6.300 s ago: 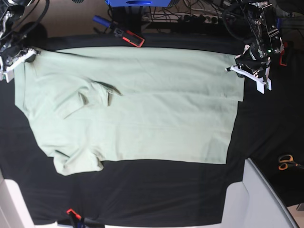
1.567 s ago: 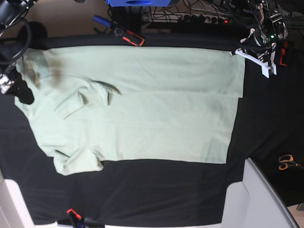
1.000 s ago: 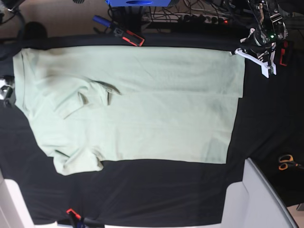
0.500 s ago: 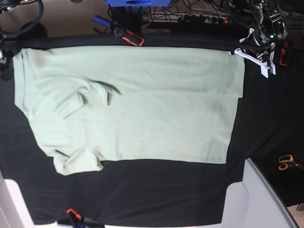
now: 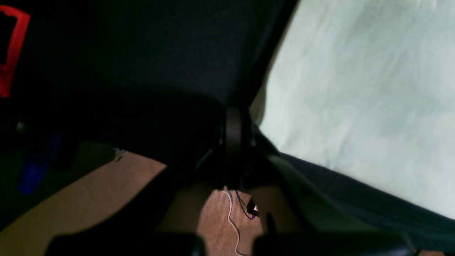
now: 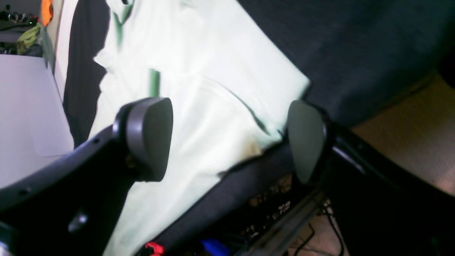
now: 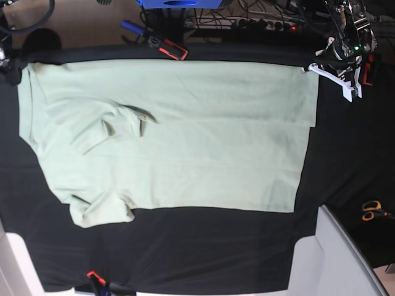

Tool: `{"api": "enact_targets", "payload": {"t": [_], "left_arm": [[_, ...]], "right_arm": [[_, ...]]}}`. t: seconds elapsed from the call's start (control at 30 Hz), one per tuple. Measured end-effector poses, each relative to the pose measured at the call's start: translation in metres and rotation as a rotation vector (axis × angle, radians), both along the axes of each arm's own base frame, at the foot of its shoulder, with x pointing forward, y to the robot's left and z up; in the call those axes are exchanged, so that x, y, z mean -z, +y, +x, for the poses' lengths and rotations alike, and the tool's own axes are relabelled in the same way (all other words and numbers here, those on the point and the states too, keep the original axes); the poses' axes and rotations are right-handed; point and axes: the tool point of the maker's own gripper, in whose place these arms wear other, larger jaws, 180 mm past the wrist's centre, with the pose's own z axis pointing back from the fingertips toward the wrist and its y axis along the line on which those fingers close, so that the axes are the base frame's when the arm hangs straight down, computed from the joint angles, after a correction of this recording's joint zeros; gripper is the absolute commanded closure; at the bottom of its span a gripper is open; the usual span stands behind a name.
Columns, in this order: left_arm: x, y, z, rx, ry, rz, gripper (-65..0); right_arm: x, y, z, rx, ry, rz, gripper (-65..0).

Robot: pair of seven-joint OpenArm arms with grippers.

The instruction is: Fold the T-shirt properly

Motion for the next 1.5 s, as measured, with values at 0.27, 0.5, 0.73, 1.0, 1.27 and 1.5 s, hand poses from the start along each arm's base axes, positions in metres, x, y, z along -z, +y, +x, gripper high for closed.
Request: {"api": "enact_targets", "payload": {"t": [0.27,0.5,0.73,1.0,1.27,1.5], "left_arm": [[-0.002,0.006,0.000,0.006,0.001,0.014,0.0],[-0.002,0.005,0.000,0.006,0.003,0.013,0.0],[-0.003,0.007,0.000,0.007,0.003,0.016,0.0],[-0.002,0.006,0.000,0.006,0.003,0.015,0.0],[-0.009,0.021,-0.004,-0.084,-0.035,-0.006,-5.4],[-0.026,0.022,0.001,-0.076,-0.143,-0.149,-38.1]], "right_arm": [[0.014,-0.003,-0.009,0.039,0.022,0.059,-47.4],[0.033,0.008,-0.011,0.016,0.083,0.102,-47.4],[0.044,0.009,-0.007,0.025,0.069,0.171,-47.4],[0.048,0.020,0.023,-0.051,0.030,0.198,-47.4],[0.054,0.027,0.019,-0.079,0.065,0.214,-25.1],[0.060,0.038,0.014,-0.104,0.099,0.238,-3.8]]}}
